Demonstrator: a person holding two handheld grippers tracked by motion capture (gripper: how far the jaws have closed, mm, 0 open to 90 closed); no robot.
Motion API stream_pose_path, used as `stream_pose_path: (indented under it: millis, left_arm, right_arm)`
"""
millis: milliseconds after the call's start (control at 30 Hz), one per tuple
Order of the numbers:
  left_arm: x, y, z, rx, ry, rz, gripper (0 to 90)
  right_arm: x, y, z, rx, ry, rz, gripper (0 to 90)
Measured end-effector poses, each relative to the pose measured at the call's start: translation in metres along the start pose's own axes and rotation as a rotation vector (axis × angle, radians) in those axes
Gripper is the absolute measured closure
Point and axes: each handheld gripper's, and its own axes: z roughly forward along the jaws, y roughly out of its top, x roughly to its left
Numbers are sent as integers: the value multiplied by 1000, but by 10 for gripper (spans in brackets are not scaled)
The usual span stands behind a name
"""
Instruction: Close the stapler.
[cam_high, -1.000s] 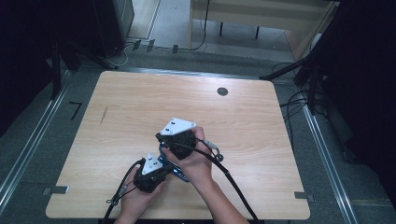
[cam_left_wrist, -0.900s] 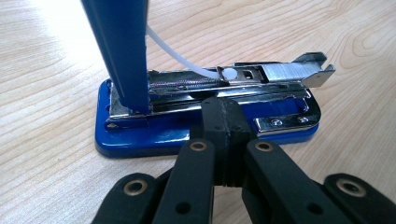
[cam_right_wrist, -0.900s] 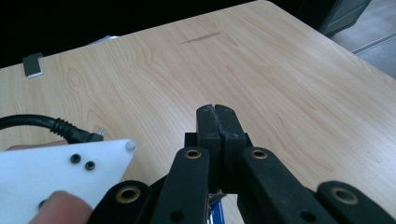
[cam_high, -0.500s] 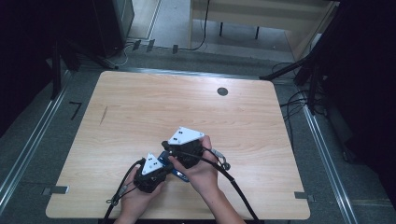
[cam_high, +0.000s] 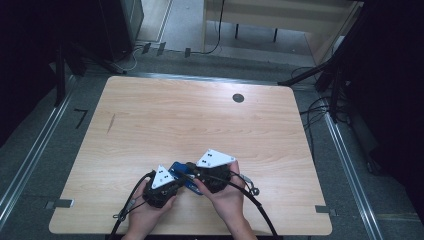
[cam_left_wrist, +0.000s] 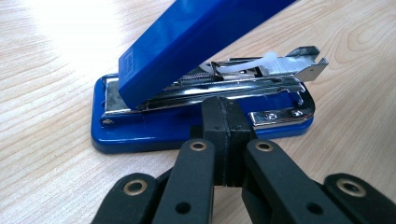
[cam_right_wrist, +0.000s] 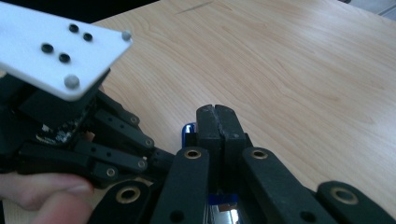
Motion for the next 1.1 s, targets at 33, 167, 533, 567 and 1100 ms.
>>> stream_pose_path:
  millis: [33, 167, 533, 567, 1100]
  left_arm:
    - [0, 0, 0, -2, 0, -2, 900]
    - [0, -1, 0, 13, 1, 5, 900]
    - [-1, -2, -1, 19, -11, 6, 900]
    - [-1, -2, -1, 20, -10, 6, 900]
    - [0, -2, -1, 21, -11, 2, 900]
  right_arm:
    - [0, -3, -1, -6, -1, 10, 900]
    - [-2, -15, -6, -25, 0, 47, 900]
    - [-1, -46, -7, -24, -28, 100, 900]
    - [-2, -49, -8, -40, -25, 110, 900]
    - [8, -65, -6, -59, -67, 150, 900]
